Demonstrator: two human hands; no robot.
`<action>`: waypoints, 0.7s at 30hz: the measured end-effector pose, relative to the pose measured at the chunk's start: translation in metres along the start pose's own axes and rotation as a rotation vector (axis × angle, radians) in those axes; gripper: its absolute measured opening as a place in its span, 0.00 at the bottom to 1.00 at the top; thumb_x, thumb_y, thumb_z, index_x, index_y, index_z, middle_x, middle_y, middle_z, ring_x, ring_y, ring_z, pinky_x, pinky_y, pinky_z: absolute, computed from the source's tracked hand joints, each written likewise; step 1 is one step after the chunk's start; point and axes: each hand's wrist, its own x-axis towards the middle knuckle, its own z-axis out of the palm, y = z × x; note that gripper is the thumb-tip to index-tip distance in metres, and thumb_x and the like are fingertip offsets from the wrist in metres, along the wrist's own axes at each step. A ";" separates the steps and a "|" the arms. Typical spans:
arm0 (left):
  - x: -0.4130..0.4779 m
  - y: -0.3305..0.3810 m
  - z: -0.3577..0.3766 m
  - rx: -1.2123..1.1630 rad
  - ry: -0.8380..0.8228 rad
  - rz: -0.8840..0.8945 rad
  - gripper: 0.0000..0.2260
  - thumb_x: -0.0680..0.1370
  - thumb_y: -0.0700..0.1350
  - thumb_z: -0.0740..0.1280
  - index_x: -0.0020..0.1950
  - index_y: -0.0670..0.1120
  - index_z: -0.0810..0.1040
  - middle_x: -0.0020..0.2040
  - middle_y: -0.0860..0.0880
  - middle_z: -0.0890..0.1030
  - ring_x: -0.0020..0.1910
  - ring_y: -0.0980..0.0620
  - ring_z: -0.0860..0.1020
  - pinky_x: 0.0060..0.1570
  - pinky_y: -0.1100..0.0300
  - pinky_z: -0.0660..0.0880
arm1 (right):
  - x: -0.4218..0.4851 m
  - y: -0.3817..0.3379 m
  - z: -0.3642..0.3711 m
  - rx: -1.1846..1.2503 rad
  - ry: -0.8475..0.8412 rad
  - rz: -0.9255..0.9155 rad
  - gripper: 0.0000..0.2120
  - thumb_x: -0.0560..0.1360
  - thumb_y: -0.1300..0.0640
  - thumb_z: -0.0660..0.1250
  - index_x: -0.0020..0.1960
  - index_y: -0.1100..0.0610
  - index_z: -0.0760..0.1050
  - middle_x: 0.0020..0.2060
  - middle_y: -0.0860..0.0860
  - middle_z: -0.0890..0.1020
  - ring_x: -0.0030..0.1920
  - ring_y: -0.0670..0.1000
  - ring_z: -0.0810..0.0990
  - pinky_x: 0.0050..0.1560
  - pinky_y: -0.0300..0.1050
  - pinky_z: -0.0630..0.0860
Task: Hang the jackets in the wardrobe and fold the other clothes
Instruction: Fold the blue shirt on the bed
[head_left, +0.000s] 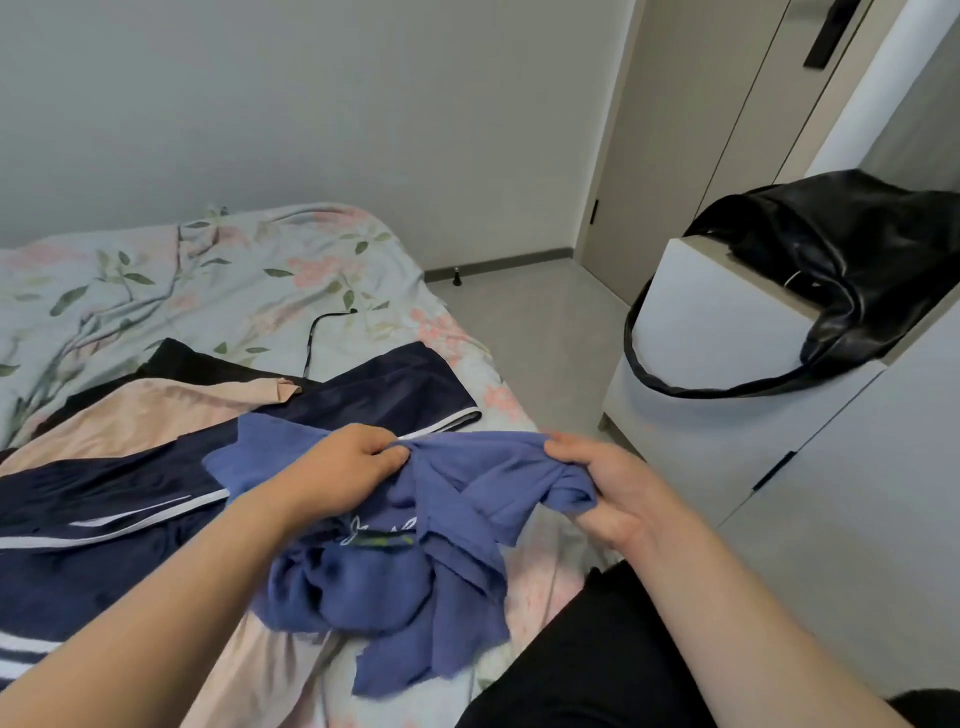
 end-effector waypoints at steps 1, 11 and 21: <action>0.003 0.008 -0.011 -0.004 0.036 0.016 0.17 0.81 0.49 0.63 0.34 0.44 0.70 0.29 0.53 0.72 0.27 0.59 0.67 0.34 0.58 0.66 | -0.001 -0.015 0.005 0.000 0.004 -0.015 0.08 0.76 0.66 0.61 0.39 0.64 0.75 0.28 0.54 0.68 0.24 0.47 0.64 0.25 0.38 0.60; 0.016 0.102 -0.118 -0.637 0.275 0.061 0.14 0.82 0.46 0.61 0.39 0.43 0.76 0.37 0.42 0.79 0.38 0.46 0.76 0.45 0.50 0.71 | -0.027 -0.085 0.054 -0.455 0.216 -0.362 0.12 0.80 0.64 0.61 0.63 0.58 0.70 0.53 0.58 0.78 0.47 0.54 0.79 0.49 0.47 0.80; 0.007 0.193 -0.160 -0.903 0.310 0.107 0.13 0.80 0.52 0.64 0.43 0.44 0.80 0.35 0.47 0.85 0.34 0.49 0.83 0.40 0.56 0.76 | -0.036 -0.036 0.107 -0.948 -0.024 -0.680 0.08 0.68 0.45 0.72 0.45 0.45 0.77 0.39 0.38 0.83 0.40 0.38 0.81 0.44 0.36 0.77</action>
